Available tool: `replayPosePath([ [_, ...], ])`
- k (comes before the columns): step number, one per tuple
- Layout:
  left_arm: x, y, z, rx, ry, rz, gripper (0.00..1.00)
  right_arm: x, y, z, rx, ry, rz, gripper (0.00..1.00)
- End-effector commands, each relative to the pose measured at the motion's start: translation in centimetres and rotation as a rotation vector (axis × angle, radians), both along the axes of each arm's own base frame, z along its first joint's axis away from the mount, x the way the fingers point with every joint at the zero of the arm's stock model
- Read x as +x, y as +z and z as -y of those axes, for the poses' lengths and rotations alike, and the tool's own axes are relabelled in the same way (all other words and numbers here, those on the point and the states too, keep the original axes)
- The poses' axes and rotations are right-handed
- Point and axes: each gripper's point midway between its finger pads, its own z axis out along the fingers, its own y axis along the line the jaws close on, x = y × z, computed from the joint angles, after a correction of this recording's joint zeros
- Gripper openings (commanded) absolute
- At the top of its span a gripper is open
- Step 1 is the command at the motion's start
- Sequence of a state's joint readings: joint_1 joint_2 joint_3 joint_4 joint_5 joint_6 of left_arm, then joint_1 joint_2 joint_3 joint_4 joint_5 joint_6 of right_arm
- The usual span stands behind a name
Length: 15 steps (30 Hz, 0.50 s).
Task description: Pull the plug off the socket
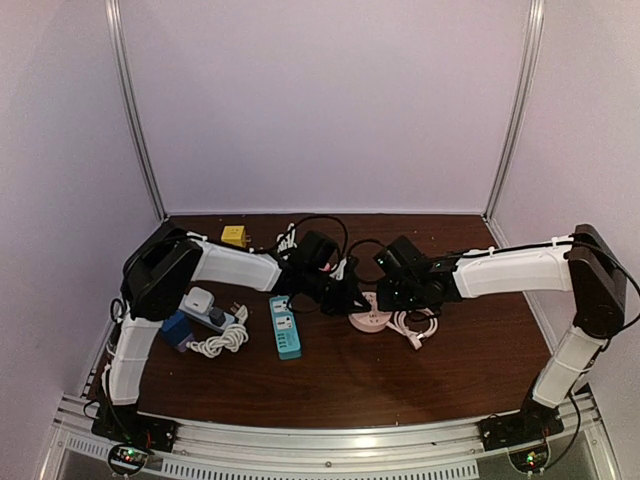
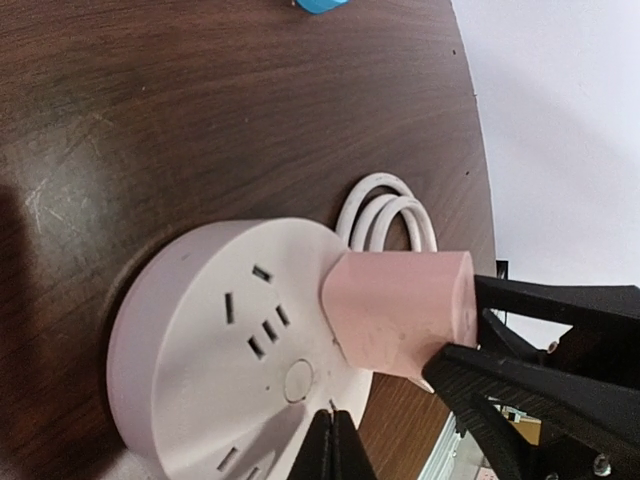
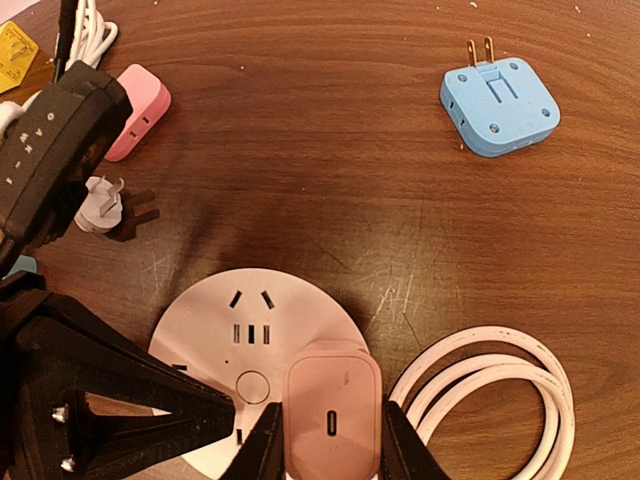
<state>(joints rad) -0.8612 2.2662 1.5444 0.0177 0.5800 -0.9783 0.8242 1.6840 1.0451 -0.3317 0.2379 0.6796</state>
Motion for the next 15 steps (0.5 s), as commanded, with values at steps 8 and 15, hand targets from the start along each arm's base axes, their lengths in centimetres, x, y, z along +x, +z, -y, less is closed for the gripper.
replayPosePath([
  [8, 0.4, -4.4, -1.6, 0.196, 0.059, -0.036, 0.0, 1.5, 2.1, -0.9, -0.031, 0.021, 0.082, 0.0],
  [15, -0.1, -8.4, -4.2, 0.384, 0.088, -0.056, 0.0, 1.2, 3.9, -1.5, -0.011, 0.046, 0.112, 0.0],
])
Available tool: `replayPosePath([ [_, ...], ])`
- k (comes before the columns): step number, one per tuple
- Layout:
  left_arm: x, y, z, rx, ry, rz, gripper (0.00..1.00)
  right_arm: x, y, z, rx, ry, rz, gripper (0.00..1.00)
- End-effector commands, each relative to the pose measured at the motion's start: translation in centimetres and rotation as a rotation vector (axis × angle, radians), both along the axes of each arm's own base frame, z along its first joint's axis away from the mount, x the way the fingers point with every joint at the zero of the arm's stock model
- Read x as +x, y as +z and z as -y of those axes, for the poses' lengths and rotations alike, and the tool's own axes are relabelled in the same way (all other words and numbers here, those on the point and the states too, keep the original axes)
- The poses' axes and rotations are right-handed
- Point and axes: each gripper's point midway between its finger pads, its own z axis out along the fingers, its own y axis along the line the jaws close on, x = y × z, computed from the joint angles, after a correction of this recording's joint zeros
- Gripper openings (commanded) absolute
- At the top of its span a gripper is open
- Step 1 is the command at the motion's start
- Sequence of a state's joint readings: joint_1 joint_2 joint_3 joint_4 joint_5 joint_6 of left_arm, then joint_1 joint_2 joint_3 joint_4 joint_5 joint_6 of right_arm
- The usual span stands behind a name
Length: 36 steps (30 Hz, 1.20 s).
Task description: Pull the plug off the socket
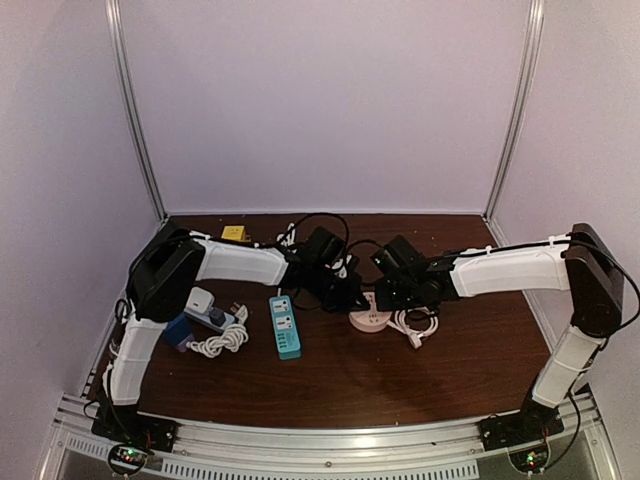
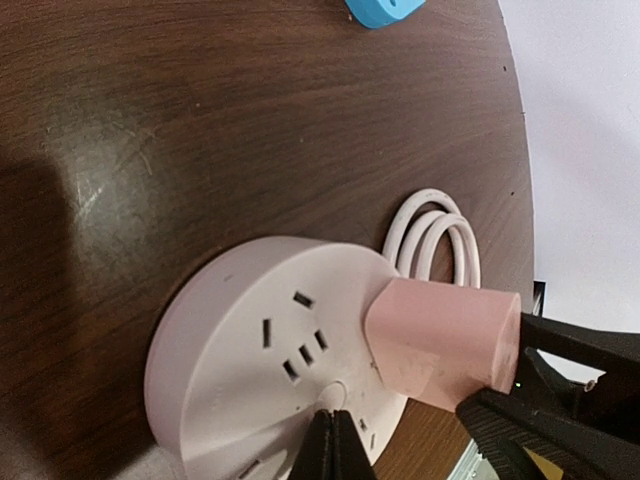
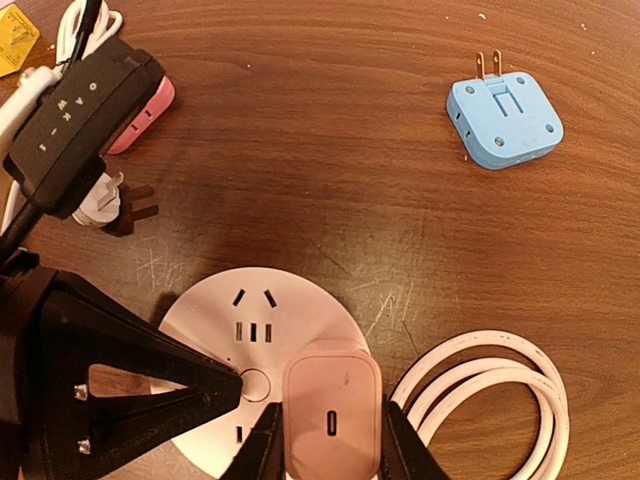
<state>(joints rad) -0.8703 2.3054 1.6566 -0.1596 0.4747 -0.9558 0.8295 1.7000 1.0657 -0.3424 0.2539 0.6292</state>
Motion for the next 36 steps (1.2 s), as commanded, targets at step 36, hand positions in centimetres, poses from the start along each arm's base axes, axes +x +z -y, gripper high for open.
replayPosePath([
  [36, -2.5, -11.5, -7.1, 0.412, 0.082, -0.102, 0.0, -0.7, 6.3, -4.5, -0.107, 0.109, 0.211, 0.0],
])
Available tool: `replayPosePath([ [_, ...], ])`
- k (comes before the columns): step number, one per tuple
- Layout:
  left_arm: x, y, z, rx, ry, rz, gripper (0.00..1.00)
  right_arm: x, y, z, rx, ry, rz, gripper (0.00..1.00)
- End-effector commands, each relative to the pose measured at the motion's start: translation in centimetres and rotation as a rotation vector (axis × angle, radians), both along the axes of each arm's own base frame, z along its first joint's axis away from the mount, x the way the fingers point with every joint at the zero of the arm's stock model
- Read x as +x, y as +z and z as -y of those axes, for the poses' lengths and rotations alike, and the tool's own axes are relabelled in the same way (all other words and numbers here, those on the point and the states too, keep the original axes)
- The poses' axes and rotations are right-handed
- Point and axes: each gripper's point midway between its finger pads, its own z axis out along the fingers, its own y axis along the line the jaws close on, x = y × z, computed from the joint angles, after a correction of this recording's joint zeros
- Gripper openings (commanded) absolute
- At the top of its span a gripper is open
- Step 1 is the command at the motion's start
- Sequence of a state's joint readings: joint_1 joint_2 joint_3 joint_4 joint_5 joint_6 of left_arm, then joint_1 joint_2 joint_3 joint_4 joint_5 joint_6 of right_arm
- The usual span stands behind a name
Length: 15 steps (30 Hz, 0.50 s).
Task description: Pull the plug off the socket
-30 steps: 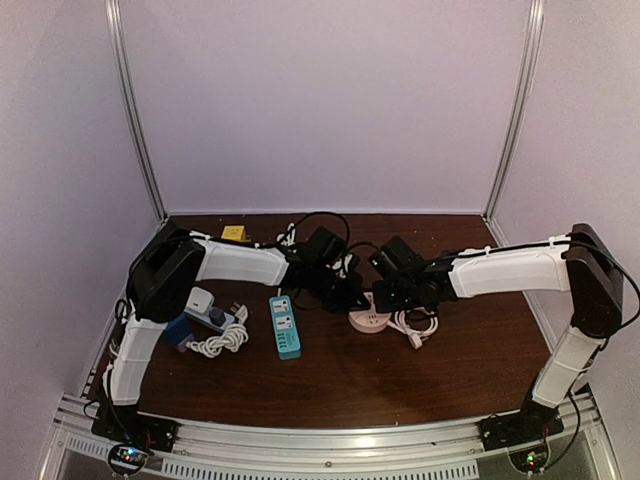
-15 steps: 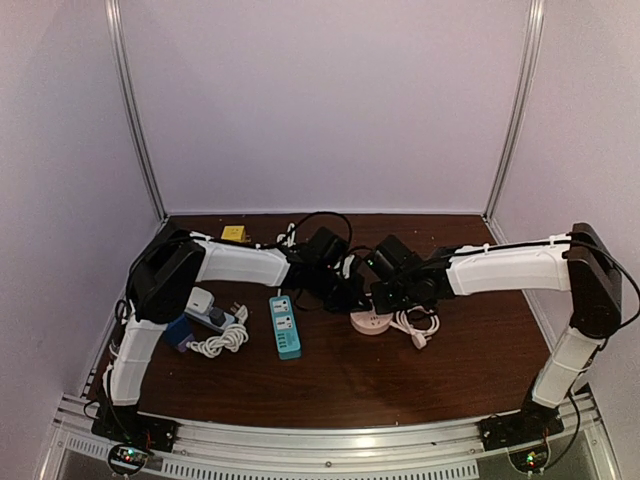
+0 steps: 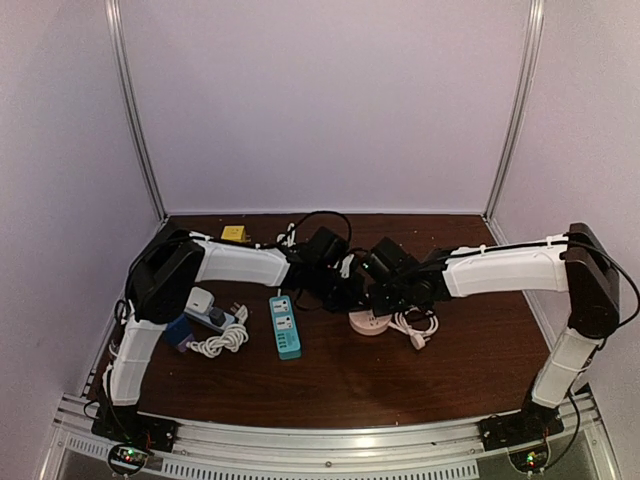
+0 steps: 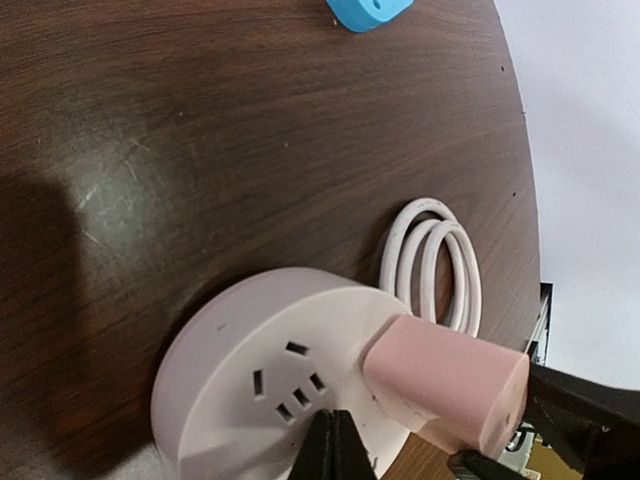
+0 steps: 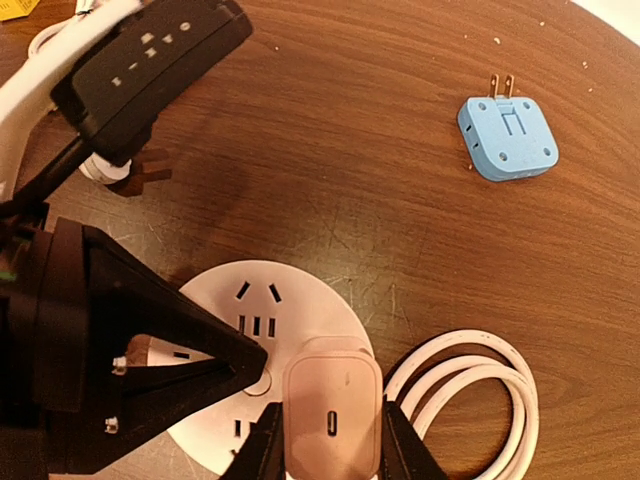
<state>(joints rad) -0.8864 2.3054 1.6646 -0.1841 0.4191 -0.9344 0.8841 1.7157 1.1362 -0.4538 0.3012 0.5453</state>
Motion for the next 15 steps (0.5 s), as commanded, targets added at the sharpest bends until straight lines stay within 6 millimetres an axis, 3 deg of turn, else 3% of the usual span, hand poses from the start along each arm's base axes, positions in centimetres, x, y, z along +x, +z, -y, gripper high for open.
replayPosePath([
  [1, -2.4, -11.2, -7.2, 0.375, 0.085, -0.138, 0.0, 0.2, 5.3, -3.7, 0.023, 0.028, 0.217, 0.0],
  [8, -2.6, -11.8, -7.6, 0.395, 0.091, -0.145, 0.0, -0.8, 5.2, -2.9, 0.102, -0.004, 0.275, 0.0],
  [15, -2.7, -12.2, -7.7, 0.401, 0.095, -0.154, 0.0, -0.3, 7.7, -3.5, 0.132, 0.017, 0.334, 0.0],
])
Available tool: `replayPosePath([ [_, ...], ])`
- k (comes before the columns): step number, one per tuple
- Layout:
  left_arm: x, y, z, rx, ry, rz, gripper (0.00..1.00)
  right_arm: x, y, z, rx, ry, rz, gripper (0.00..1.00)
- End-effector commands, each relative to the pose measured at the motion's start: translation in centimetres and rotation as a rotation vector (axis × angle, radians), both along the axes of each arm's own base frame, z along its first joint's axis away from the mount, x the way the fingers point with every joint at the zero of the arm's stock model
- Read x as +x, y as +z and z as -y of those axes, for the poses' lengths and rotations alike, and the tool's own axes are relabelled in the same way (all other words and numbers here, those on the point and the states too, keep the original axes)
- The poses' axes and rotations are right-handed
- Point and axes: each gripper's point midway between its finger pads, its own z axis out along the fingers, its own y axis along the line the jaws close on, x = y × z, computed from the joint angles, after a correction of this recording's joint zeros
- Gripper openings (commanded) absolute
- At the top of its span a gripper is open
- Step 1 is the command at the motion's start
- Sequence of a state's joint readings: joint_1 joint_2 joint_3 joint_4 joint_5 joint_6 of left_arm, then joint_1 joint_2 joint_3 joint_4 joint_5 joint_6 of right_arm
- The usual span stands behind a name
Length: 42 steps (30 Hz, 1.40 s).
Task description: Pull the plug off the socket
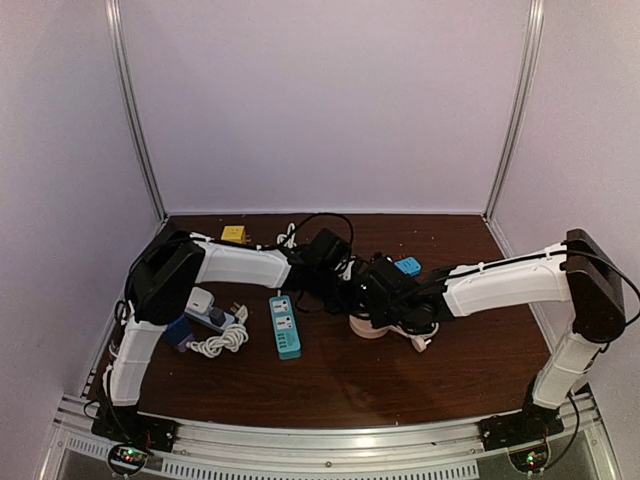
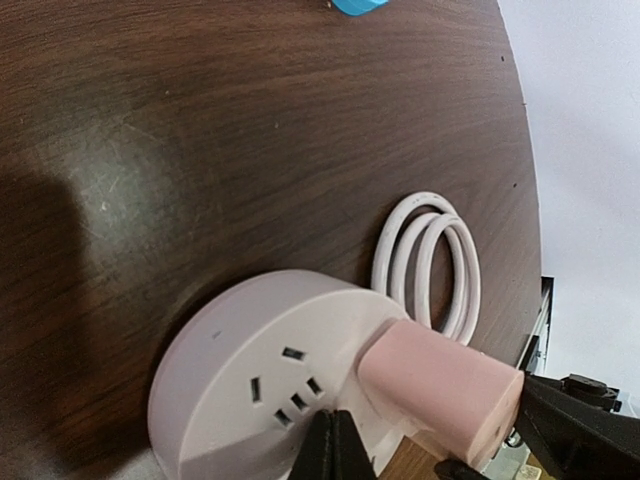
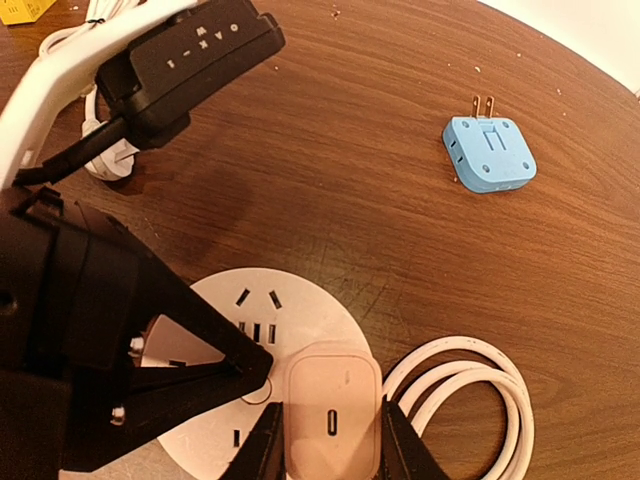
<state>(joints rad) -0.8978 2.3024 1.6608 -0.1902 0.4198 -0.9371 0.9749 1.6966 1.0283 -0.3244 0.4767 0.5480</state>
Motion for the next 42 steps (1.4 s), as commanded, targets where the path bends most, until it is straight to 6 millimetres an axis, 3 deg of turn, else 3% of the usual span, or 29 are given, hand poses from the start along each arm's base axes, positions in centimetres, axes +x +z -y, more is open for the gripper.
replayPosePath([
  [1, -2.0, -12.2, -8.0, 0.399, 0.106, -0.145, 0.0, 1.0, 8.7, -3.6, 0.193, 0.051, 0.2, 0.0],
  [10, -2.3, -12.7, -8.5, 0.42, 0.109, -0.153, 0.0, 2.8, 10.9, -5.2, 0.279, 0.116, 0.107, 0.0],
  [15, -2.3, -12.7, -8.6, 0.423, 0.112, -0.153, 0.0, 3.2, 10.8, -4.3, 0.395, 0.118, 0.044, 0.0],
  [23, -1.6, -11.4, -7.4, 0.384, 0.1, -0.134, 0.0, 2.6, 9.2, -2.0, 0.339, 0.055, 0.025, 0.0],
  [30, 0.5, -6.3, -3.9, 0.259, 0.066, -0.055, 0.0, 3.0, 9.5, 2.7, 0.373, -0.037, 0.032, 0.0],
  [37, 3.1, 3.1, 0.1, 0.061, 0.02, 0.103, 0.0, 4.7, 8.0, 8.9, 0.497, -0.163, 0.002, 0.0],
  [42, 3.9, 8.6, 0.4, -0.009, 0.002, 0.206, 0.0, 5.7, 6.4, 12.9, 0.656, -0.228, -0.025, 0.0],
])
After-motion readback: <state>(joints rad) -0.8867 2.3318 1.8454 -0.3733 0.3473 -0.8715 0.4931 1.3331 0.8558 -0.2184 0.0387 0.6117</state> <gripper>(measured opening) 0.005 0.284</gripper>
